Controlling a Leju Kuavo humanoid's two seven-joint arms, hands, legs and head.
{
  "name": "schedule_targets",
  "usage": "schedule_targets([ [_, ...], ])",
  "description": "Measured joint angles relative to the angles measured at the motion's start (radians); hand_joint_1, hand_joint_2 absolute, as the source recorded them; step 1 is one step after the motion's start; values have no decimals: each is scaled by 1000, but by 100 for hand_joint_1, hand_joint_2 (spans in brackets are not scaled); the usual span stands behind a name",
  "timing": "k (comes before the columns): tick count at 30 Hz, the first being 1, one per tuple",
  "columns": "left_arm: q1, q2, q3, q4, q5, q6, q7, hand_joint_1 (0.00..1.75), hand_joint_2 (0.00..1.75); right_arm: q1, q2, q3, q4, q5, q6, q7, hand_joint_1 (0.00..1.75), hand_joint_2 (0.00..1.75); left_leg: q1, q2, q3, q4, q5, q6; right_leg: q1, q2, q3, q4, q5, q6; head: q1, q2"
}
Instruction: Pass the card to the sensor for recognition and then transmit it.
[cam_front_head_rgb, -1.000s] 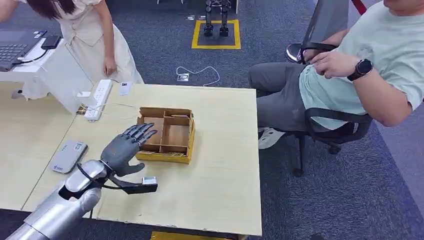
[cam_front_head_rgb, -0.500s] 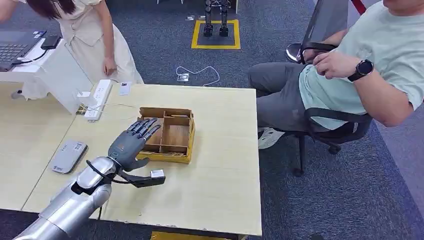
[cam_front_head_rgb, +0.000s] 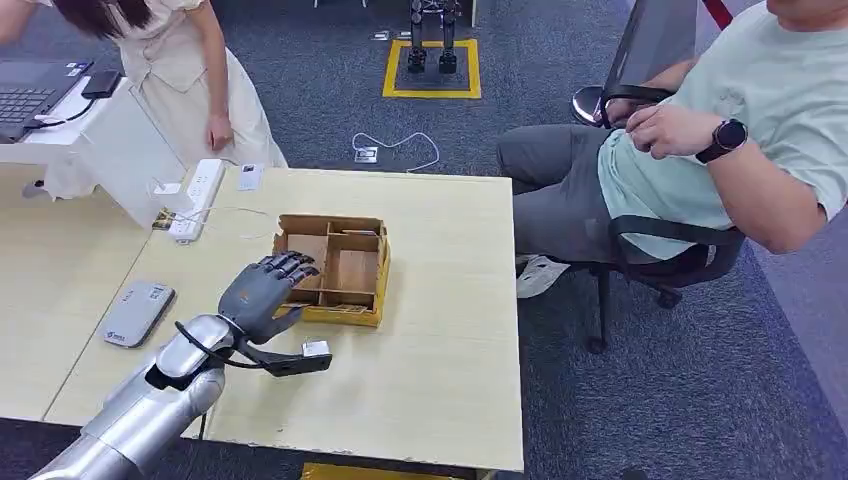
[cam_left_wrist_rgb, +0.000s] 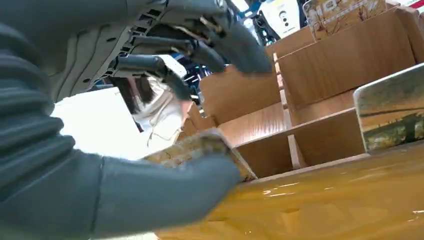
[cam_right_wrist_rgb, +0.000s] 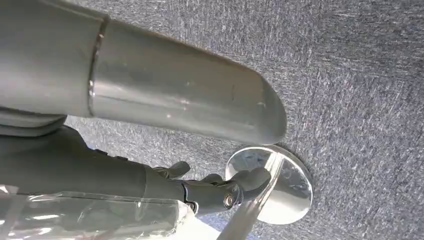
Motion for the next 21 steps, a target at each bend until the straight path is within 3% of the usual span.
schedule_targets([
  [16, -5, 0, 0, 5, -6, 0, -3, 175, 175, 0, 0, 0, 0, 0, 0, 0, 0, 0, 0, 0, 0, 0, 0, 0, 0, 0, 0, 0, 0, 0, 0, 0],
  [20, -5, 0, 0, 8, -6, -1, -2, 166, 175, 0, 0, 0, 0, 0, 0, 0, 0, 0, 0, 0, 0, 0, 0, 0, 0, 0, 0, 0, 0, 0, 0, 0],
  [21, -5, 0, 0, 9, -6, -1, -2, 171, 175, 0, 0, 0, 0, 0, 0, 0, 0, 0, 0, 0, 0, 0, 0, 0, 0, 0, 0, 0, 0, 0, 0, 0],
])
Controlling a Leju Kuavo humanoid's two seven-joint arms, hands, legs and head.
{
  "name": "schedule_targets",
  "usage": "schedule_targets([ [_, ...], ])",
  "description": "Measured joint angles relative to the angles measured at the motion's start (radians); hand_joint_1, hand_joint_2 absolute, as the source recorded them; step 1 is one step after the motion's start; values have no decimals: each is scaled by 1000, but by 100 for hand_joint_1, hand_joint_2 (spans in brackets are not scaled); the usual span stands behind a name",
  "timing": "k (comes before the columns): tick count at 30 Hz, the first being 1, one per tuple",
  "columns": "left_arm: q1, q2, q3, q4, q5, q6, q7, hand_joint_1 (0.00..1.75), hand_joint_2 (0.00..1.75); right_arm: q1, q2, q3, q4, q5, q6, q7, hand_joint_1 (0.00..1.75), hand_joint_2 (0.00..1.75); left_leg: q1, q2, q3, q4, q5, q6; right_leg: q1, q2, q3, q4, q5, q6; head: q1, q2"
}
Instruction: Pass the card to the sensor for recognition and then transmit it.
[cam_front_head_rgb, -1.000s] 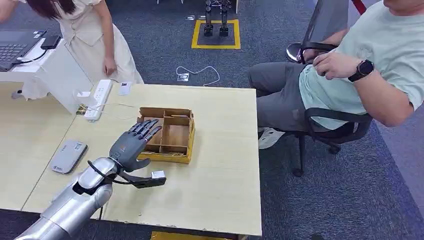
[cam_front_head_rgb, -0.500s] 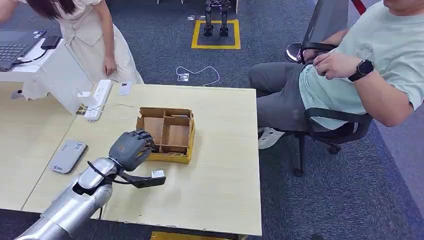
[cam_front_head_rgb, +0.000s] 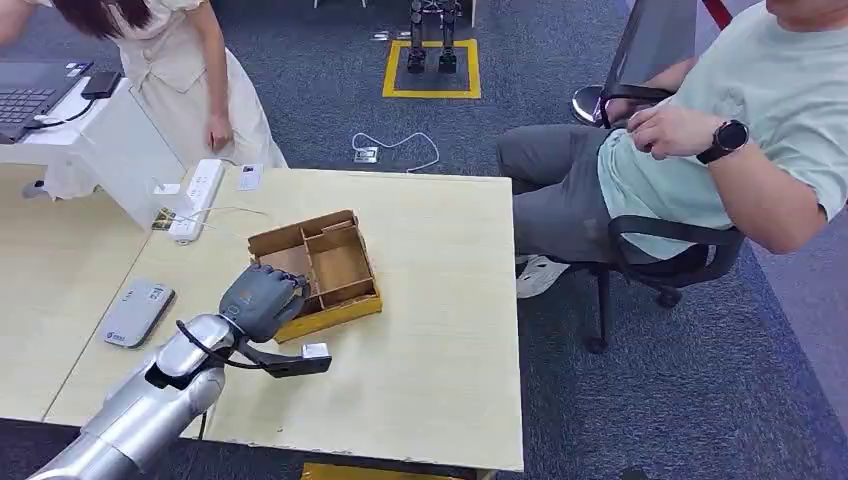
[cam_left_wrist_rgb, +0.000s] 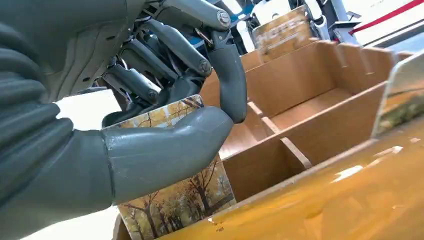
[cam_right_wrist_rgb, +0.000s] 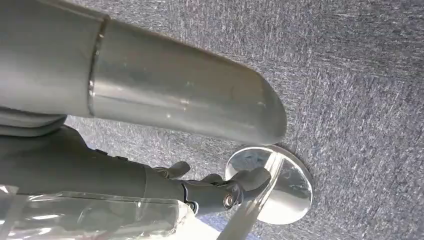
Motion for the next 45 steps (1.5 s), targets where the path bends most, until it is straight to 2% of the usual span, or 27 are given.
schedule_targets([
  [3, 0, 0, 0, 2, 0, 0, 0, 157, 175, 0, 0, 0, 0, 0, 0, -2, 0, 0, 0, 0, 0, 0, 0, 0, 0, 0, 0, 0, 0, 0, 0, 0],
  [9, 0, 0, 0, 2, 2, -1, -2, 169, 175, 0, 0, 0, 0, -2, -2, -3, 0, 0, 0, 0, 0, 0, 0, 0, 0, 0, 0, 0, 0, 0, 0, 0],
  [35, 1, 0, 0, 2, 3, -2, -2, 168, 175, 0, 0, 0, 0, -3, -3, -4, 0, 0, 0, 0, 0, 0, 0, 0, 0, 0, 0, 0, 0, 0, 0, 0],
  [39, 1, 0, 0, 2, 3, -2, -2, 175, 175, 0, 0, 0, 0, -3, -3, -4, 0, 0, 0, 0, 0, 0, 0, 0, 0, 0, 0, 0, 0, 0, 0, 0],
  [41, 1, 0, 0, 3, 4, -2, -3, 166, 175, 0, 0, 0, 0, -3, -3, -4, 0, 0, 0, 0, 0, 0, 0, 0, 0, 0, 0, 0, 0, 0, 0, 0],
  [43, 1, 0, 0, 3, 6, -1, -3, 175, 175, 0, 0, 0, 0, -3, -3, -4, 0, 0, 0, 0, 0, 0, 0, 0, 0, 0, 0, 0, 0, 0, 0, 0],
  [45, 2, 0, 0, 3, 6, 0, -3, 175, 175, 0, 0, 0, 0, -3, -3, -4, 0, 0, 0, 0, 0, 0, 0, 0, 0, 0, 0, 0, 0, 0, 0, 0],
])
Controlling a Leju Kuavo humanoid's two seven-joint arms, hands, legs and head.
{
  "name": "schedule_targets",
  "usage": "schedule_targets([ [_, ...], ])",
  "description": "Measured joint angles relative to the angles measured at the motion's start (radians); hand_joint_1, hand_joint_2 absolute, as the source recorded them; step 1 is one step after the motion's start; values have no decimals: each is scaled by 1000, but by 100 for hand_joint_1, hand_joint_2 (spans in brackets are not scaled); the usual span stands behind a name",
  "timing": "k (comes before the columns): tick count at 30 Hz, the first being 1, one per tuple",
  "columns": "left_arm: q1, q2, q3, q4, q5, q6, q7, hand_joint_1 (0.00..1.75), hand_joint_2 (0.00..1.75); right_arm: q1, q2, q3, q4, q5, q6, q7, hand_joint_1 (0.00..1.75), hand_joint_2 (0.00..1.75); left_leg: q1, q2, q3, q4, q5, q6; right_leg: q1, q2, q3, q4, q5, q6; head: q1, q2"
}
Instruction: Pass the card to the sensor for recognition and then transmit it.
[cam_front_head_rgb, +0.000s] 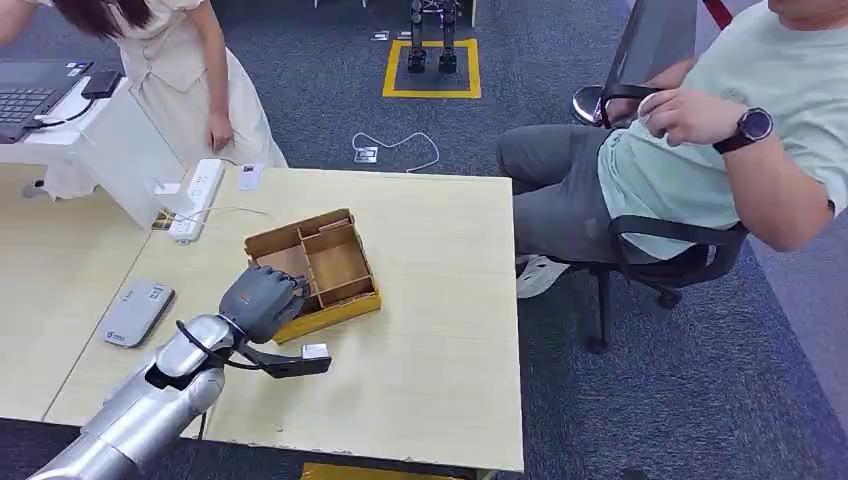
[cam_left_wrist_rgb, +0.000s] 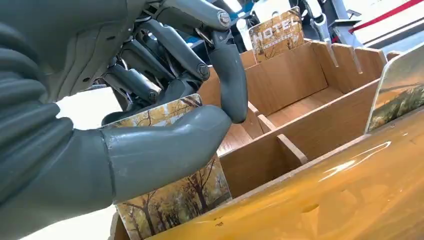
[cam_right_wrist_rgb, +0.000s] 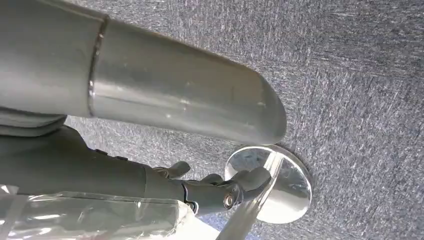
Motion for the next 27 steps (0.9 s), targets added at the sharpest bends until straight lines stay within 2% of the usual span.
schedule_targets([
  [8, -1, 3, 3, 0, 14, 22, -2, 175, 175, 0, 0, 0, 0, 0, -2, 0, 0, 0, 0, 0, 0, 0, 0, 0, 0, 0, 0, 0, 0, 0, 0, 0],
  [18, -37, 63, 37, -45, 47, 3, -33, 175, 175, 7, 0, 0, 0, -11, -3, -3, 0, 0, 0, 0, 0, 0, 0, 0, 0, 0, 0, 0, 0, 0, 0, 0],
  [21, -56, 90, 50, -73, 86, -7, -39, 175, 175, 8, 0, 0, 0, -14, -4, -5, 0, 0, 0, 0, 0, 0, 0, 0, 0, 0, 0, 0, 0, 0, 0, 0],
  [27, -126, 188, 120, -144, 225, -72, -69, 175, 175, 15, 0, -6, 0, -17, -6, -21, 0, 0, 0, 0, 0, 0, 0, 0, 1, 0, 0, 0, 0, 0, 0, 0],
])
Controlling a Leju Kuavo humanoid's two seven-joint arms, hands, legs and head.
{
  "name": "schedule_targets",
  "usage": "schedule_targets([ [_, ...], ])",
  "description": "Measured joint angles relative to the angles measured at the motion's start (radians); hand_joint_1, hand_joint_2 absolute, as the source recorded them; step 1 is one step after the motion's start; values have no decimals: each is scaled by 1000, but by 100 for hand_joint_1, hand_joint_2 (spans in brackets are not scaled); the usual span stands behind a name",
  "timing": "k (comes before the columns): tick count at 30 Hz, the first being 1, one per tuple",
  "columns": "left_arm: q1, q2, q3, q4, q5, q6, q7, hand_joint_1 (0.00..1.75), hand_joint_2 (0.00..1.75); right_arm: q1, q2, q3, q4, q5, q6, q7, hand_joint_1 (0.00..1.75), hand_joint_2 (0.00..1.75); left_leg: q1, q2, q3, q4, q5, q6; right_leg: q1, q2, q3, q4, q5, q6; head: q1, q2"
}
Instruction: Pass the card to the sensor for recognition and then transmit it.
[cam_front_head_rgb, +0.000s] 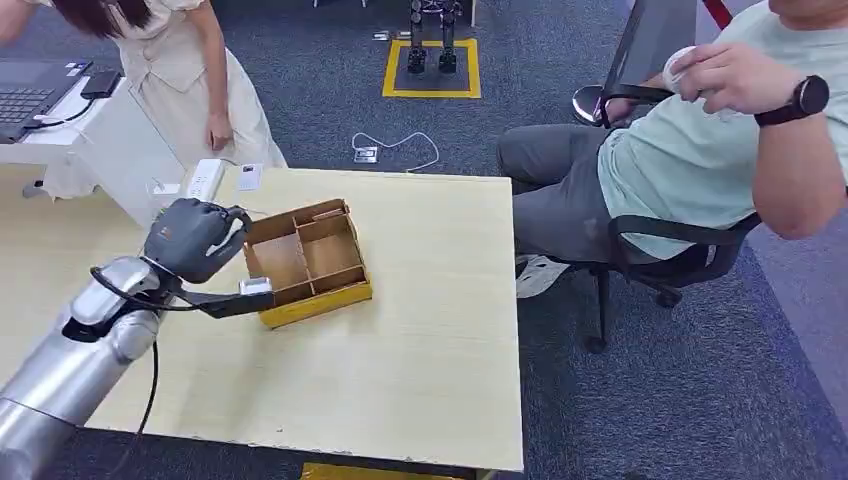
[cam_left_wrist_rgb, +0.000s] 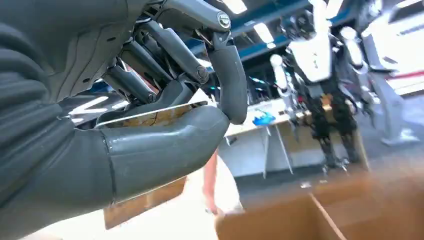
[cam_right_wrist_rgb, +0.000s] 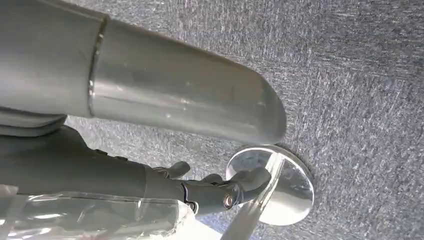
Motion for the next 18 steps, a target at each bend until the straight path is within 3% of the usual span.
schedule_targets([
  [4, -49, 44, 37, -18, 22, -34, -11, 175, 175, 2, 0, -4, 0, 0, 0, -1, 0, 0, 0, 0, 0, 0, 0, 0, 0, 0, 0, 0, 0, 0, 0, 0],
  [11, -64, 61, 48, -25, 26, -37, -16, 175, 175, 2, 0, -7, 0, 0, 0, -1, 0, 0, 0, 0, 0, 0, 0, 0, 0, 0, 0, 0, 0, 0, 0, 0],
  [14, -114, 56, 48, -15, -39, -1, 38, 175, 175, 0, 0, -7, 0, 10, 2, 2, 0, 0, 0, -1, 0, 1, 0, 0, 0, -1, 0, 0, 0, 0, 0, 0],
  [18, -246, -2, 48, 106, -171, 134, 142, 175, 175, -12, 1, -5, 0, 30, 3, 16, 0, 0, 0, -1, 0, 1, 1, 0, 0, -1, 1, 0, 1, 0, 0, 0],
])
